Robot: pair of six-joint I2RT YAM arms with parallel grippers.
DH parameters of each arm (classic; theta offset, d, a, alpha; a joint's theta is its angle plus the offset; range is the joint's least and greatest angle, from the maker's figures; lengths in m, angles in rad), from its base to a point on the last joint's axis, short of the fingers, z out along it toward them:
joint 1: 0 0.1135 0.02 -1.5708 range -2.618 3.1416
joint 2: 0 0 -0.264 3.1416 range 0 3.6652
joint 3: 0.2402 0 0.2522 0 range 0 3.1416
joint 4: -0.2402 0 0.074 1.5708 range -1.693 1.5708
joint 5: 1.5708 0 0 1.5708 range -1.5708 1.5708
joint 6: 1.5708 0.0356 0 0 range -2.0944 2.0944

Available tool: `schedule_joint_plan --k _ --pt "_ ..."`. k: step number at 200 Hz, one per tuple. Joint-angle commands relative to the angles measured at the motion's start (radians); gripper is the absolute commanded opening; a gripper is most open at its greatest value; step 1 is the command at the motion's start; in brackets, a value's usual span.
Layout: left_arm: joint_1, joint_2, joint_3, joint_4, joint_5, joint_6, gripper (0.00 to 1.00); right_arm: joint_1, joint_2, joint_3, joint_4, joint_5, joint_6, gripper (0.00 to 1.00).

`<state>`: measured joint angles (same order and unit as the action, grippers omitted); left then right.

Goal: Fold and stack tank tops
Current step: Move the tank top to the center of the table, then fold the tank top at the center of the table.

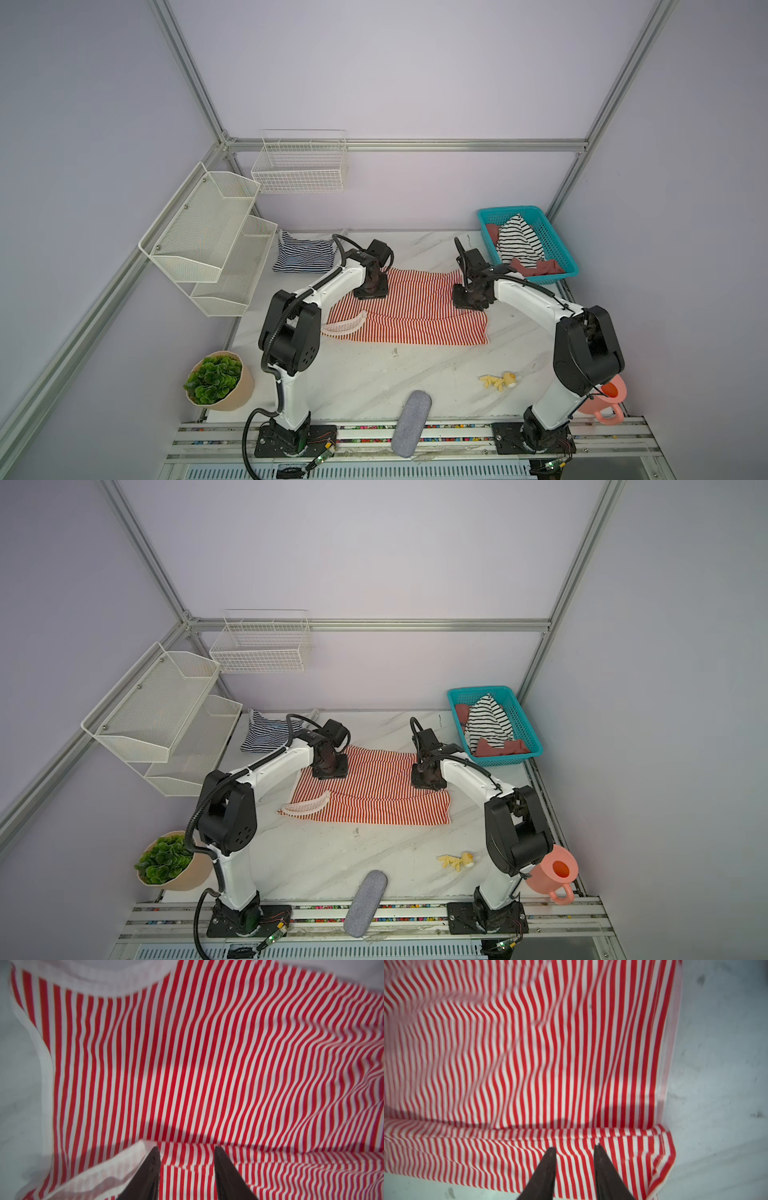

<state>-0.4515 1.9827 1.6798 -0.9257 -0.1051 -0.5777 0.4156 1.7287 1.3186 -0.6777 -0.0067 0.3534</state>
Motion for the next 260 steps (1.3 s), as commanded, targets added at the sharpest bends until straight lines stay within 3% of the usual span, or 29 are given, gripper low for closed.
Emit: schedule_joint_plan --k 1,39,49,81,199,260 --pt "0.051 0.074 0.234 -0.031 -0.003 0.058 0.45 -0.025 0.088 0.098 -0.041 0.049 -0.048 0.39" --pt "0.092 0.254 0.479 -0.033 0.097 0.118 0.47 -0.105 0.260 0.279 -0.038 0.084 -0.078 0.40" --pt "0.096 0.299 0.529 -0.032 0.111 0.134 0.55 -0.129 0.301 0.320 -0.033 0.085 -0.081 0.40" --pt "0.111 0.401 0.627 -0.030 0.144 0.149 0.61 -0.186 0.402 0.428 -0.020 0.095 -0.095 0.40" --pt "0.155 0.473 0.667 0.026 0.170 0.144 0.59 -0.263 0.539 0.582 -0.003 0.041 -0.101 0.44" --pt "0.157 0.513 0.708 0.038 0.194 0.145 0.55 -0.270 0.571 0.604 0.009 -0.011 -0.092 0.41"
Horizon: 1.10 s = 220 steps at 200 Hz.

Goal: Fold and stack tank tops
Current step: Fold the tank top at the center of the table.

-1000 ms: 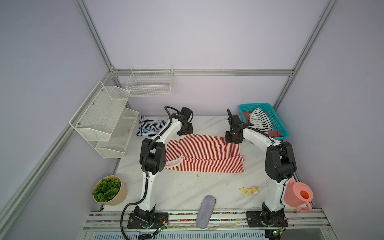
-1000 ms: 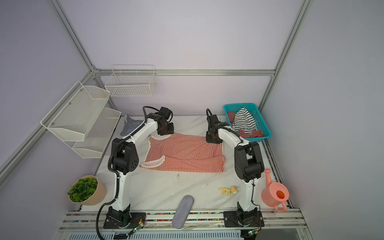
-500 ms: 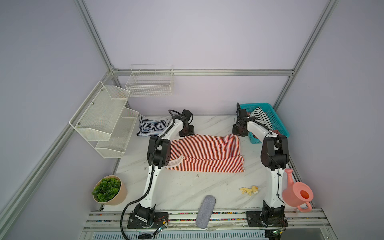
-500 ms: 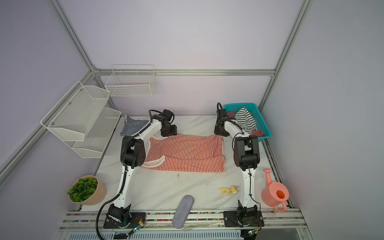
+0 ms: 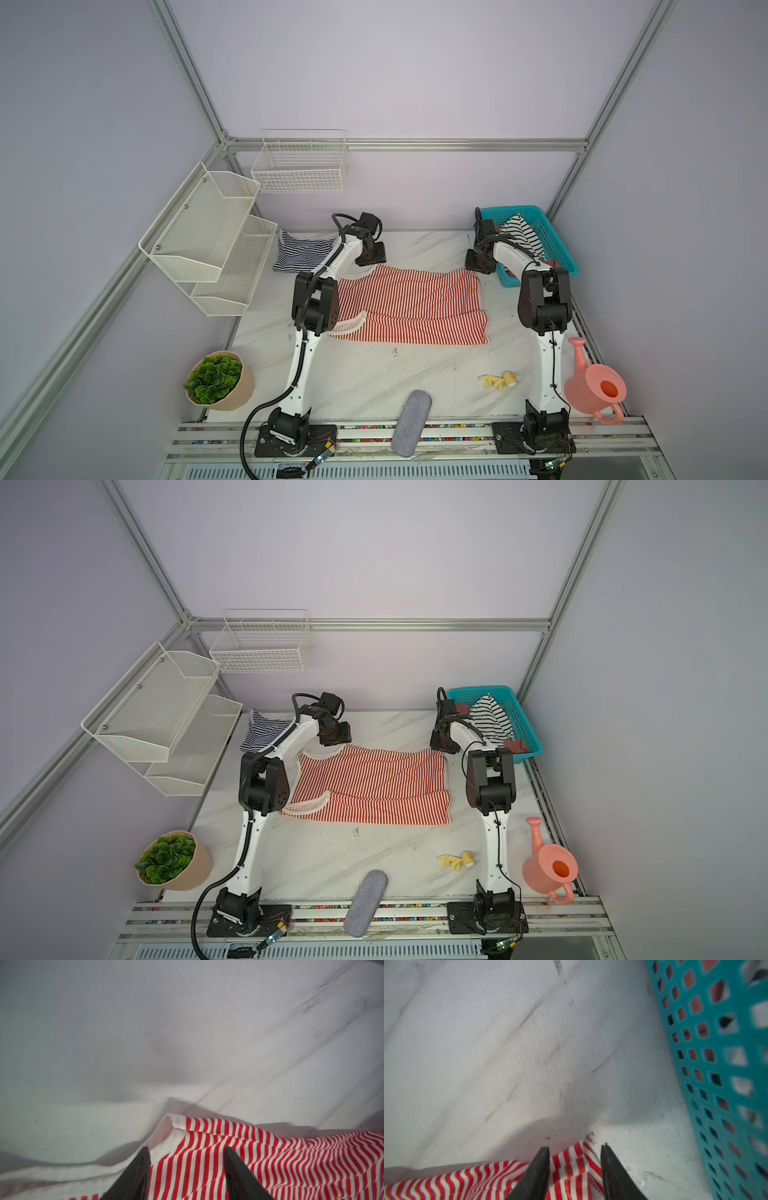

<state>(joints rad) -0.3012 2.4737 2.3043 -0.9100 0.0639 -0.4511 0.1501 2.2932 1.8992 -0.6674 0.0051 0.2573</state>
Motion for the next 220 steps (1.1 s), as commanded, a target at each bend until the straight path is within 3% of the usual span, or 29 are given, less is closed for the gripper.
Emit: schedule_joint_plan --k 1,24,64,116,143,158,188,220 --pt "0.007 0.023 0.082 0.023 0.026 0.018 0.55 -0.005 0.005 0.023 -0.002 -0.024 0.003 0.40" --pt "0.009 0.032 0.083 0.022 0.034 0.021 0.51 -0.003 0.002 0.017 0.002 -0.037 0.007 0.33" --pt "0.014 0.037 0.065 0.018 0.034 0.026 0.48 -0.004 0.001 0.012 0.002 -0.037 0.005 0.30" --pt "0.020 0.058 0.066 0.019 0.049 0.022 0.34 -0.005 0.000 0.002 0.006 -0.042 0.005 0.19" --pt "0.027 0.060 0.055 0.017 0.047 0.024 0.34 -0.005 -0.001 -0.003 0.005 -0.042 0.005 0.16" --pt "0.029 0.060 0.053 0.016 0.042 0.025 0.40 -0.004 0.000 -0.003 0.005 -0.043 0.005 0.16" --pt "0.034 0.060 0.055 0.016 0.039 0.023 0.42 -0.006 0.003 -0.003 0.005 -0.047 0.005 0.16" --pt "0.035 0.069 0.059 0.016 0.045 0.016 0.32 -0.004 0.003 -0.009 0.011 -0.053 0.005 0.11"
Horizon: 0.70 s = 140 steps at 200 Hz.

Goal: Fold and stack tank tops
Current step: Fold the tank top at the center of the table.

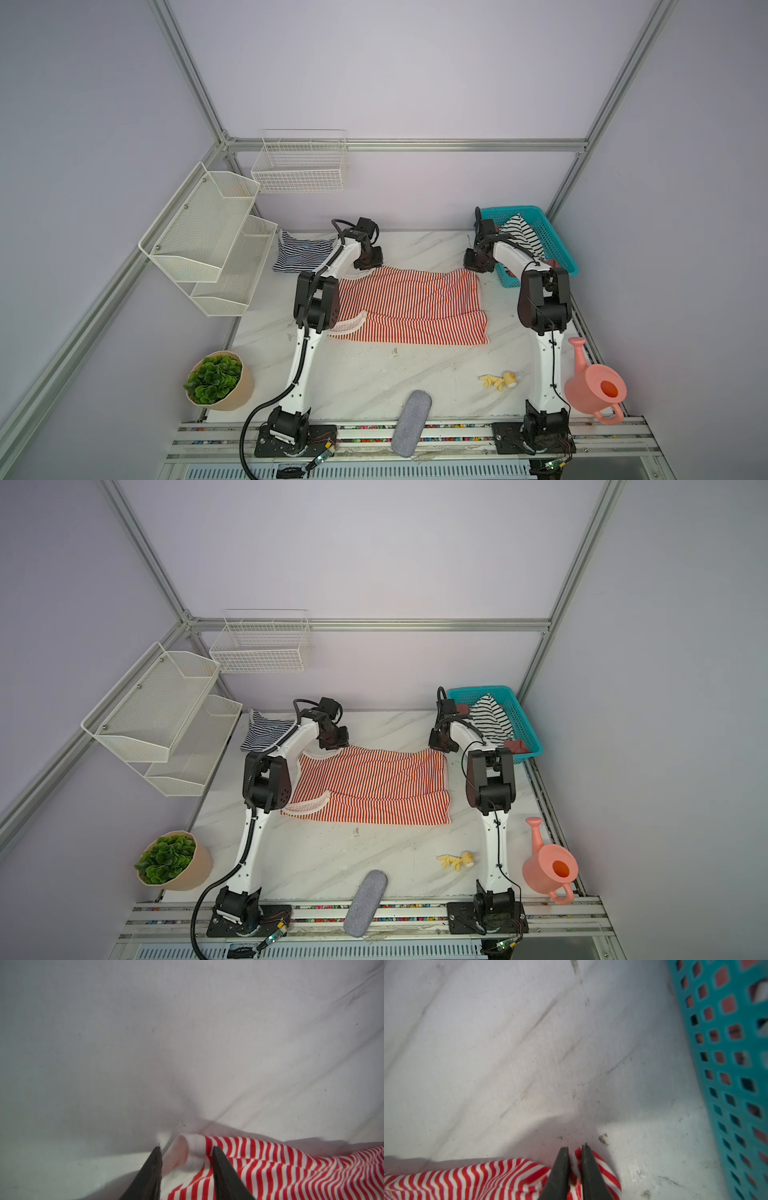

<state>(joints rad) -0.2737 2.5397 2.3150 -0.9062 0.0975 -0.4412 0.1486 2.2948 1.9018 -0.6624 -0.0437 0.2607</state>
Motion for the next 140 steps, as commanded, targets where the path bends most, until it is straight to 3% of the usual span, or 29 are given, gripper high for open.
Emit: schedule_joint_plan --k 1,38,61,140 --pt "0.007 0.004 0.048 0.013 0.011 0.006 0.31 -0.004 0.001 -0.012 0.006 -0.004 0.001 0.10" --pt "0.008 0.009 0.049 0.019 0.026 -0.005 0.10 -0.003 -0.004 -0.012 0.006 -0.004 -0.003 0.00" --pt "0.010 0.002 0.048 0.020 0.033 -0.010 0.00 -0.003 -0.012 -0.016 0.007 0.000 -0.007 0.00" --pt "0.016 -0.073 0.016 0.033 0.028 -0.002 0.00 -0.003 -0.099 -0.079 0.055 -0.015 -0.020 0.00"
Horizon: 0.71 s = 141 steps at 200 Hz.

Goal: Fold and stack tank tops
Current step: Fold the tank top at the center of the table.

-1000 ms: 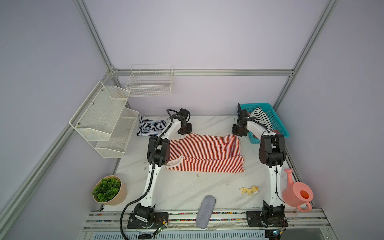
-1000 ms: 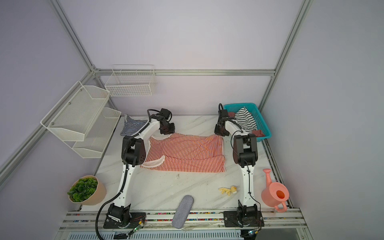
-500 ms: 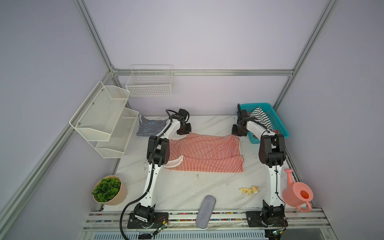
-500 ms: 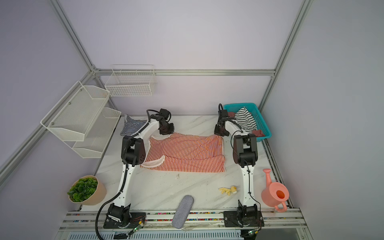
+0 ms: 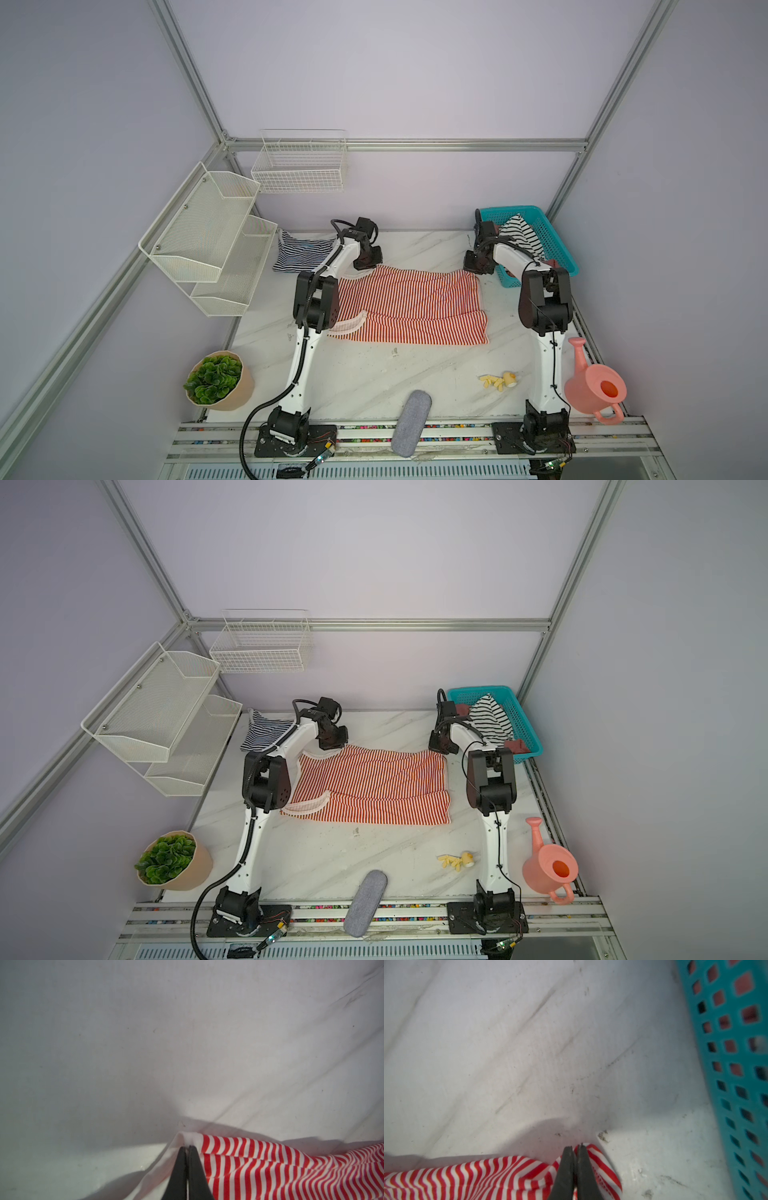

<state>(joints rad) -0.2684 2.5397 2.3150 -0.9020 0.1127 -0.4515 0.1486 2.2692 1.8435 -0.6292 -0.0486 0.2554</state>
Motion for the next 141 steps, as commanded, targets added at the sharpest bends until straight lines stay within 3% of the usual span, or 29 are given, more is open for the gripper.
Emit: schedule_joint_plan --k 1,74,141 --pt "0.011 -0.074 0.015 0.029 0.013 0.008 0.00 -0.003 -0.074 -0.021 0.022 -0.010 -0.014 0.00" --pt "0.011 -0.191 -0.101 0.050 0.010 0.011 0.00 -0.003 -0.204 -0.157 0.080 -0.020 -0.028 0.00" --pt "0.011 -0.316 -0.301 0.069 0.019 0.013 0.00 -0.003 -0.308 -0.312 0.104 -0.034 -0.035 0.00"
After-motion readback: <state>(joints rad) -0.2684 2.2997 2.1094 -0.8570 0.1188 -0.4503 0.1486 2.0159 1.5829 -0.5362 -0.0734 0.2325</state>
